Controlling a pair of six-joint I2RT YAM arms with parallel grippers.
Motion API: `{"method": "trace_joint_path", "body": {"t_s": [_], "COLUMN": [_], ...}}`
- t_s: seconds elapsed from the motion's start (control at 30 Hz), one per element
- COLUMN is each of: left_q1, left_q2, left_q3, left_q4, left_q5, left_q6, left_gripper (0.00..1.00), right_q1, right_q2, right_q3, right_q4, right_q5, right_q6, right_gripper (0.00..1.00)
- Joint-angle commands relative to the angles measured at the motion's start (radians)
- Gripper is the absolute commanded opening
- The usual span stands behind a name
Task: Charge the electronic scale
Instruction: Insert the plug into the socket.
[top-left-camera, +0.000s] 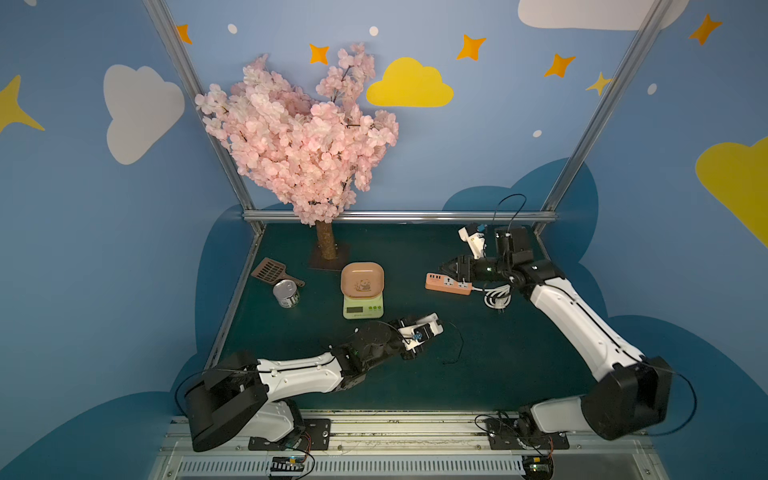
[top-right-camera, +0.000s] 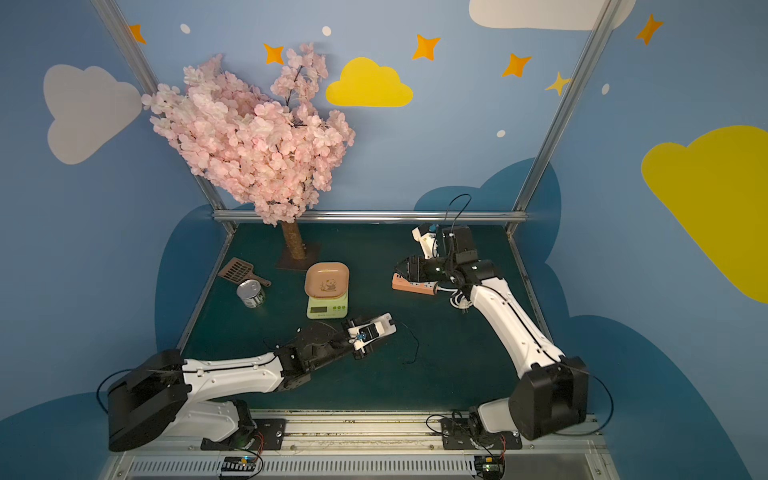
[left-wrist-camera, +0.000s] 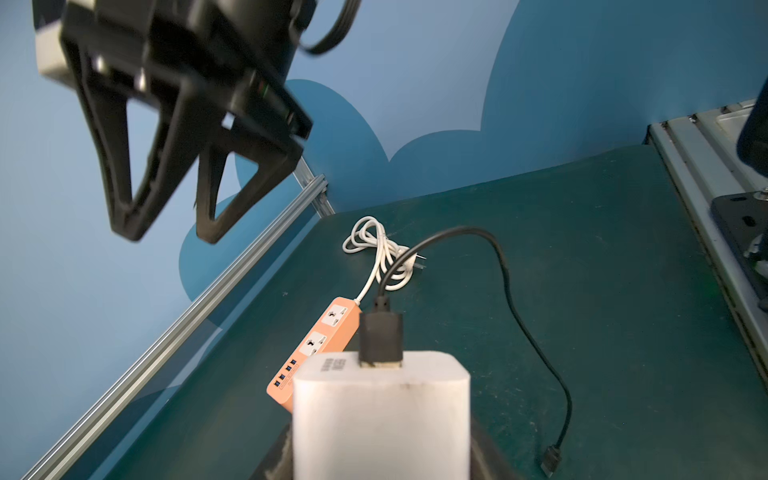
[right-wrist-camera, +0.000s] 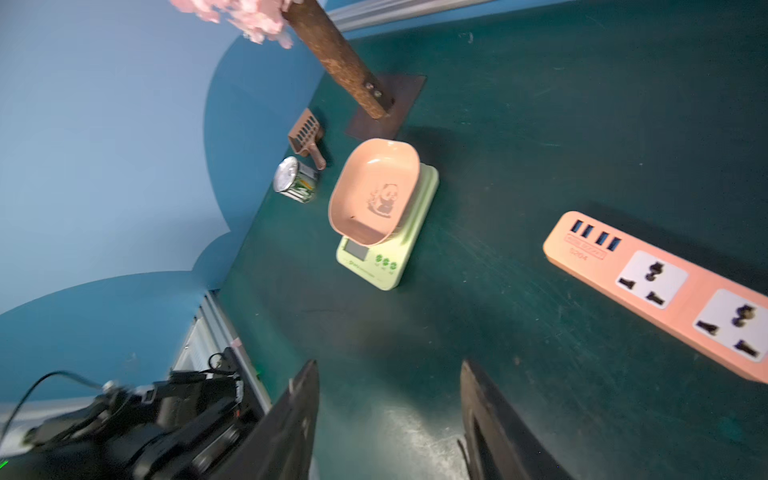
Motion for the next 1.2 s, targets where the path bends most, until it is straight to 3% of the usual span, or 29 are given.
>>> {"method": "trace_joint_path", "body": {"t_s": [0.0,0.3,0.67,0.77,0.97,1.03,1.1,1.17], "left_q1": [0.022,0.05,0.05,0.05,0.051,0.05,0.05,0.051], "left_q2": [-0.002,0.011,0.031,0.038,0.052,0.057,0.059,0.058], "left_q3": [0.022,0.039,0.062,0.069,0.07,0.067,0.064,0.057], "left_q4": [0.054,0.08,0.098,0.097,0.107,0.114,0.119,0.122], "left_q5": [0.036,0.092,0.13,0.131,0.129,0.128,0.126,0.124], "left_q6": [-0.005,-0.002,-0.023,-0.025,-0.027,-0.031,-0.039,-0.046], "left_gripper": [0.24,0.24,0.24,0.24,0.24,0.25,0.32,0.53], "right_q1": [0.025,0.142,0.27,0.281,0.286,0.286,0.286,0.284], "right_q2": [-0.099,-0.357,-0.296,-0.277,-0.276,-0.276,-0.272,-0.268], "right_q3": [-0.087,-0.286,-0.33,-0.328,-0.344,-0.35,-0.351,-0.349], "right_q4": [-0.019,-0.035,-0.017,-0.006,0.047,0.06,0.062,0.056], "right_q5": [-0.062,-0.018,0.118,0.128,0.13,0.14,0.163,0.197], "right_q6": [0.042,0.018,0.022,0.037,0.066,0.071,0.072,0.066], "right_gripper": [0.59,0.7,0.69,0.58,0.23,0.17,0.13,0.09]}}
